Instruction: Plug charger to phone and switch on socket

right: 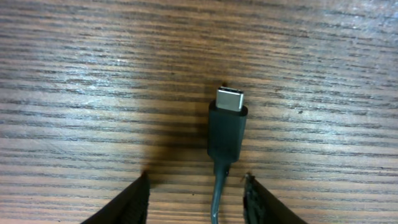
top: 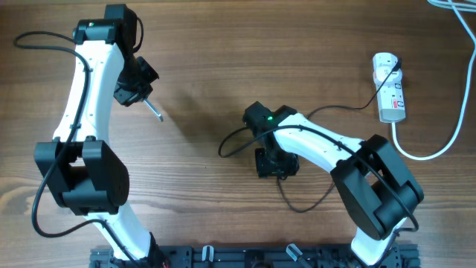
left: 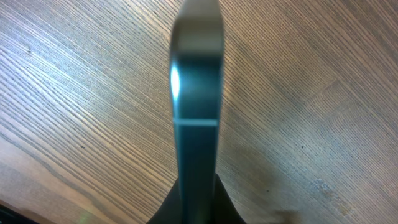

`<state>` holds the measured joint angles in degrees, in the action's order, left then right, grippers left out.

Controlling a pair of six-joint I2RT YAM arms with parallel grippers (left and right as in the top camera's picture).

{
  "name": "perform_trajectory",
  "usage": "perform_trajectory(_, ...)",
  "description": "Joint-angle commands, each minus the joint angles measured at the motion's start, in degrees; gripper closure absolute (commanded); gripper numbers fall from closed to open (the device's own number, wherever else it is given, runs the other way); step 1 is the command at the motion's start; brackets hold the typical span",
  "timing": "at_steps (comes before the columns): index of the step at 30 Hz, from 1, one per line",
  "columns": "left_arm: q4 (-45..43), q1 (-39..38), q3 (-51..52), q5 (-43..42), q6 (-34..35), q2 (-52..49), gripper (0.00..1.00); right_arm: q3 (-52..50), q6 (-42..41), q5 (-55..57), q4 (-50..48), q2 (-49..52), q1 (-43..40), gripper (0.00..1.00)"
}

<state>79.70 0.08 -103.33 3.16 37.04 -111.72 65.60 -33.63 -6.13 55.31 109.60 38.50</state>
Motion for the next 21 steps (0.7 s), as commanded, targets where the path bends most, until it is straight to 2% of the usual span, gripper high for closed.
perform_trajectory(1,-0.1,0.2,0.3,-0.1,0.7,1.9,0.96,-1.4,-1.3,3.4,-1.7,0.2,0.2,0.57)
perform_trajectory(5,-0.1,0.2,0.3,-0.5,0.7,1.9,0.96,-1.4,-1.3,4.7,-3.0,0.2,0.2,0.61)
perform_trajectory(19,0.3,0.2,0.3,-0.5,0.7,1.9,0.96,-3.3,-0.9,6.3,-5.0,0.2,-0.2,0.6)
perform_trajectory(21,0.5,0.2,0.3,-0.5,0.7,1.9,0.96,-3.3,-0.9,6.4,-5.2,0.2,-0.5,0.63)
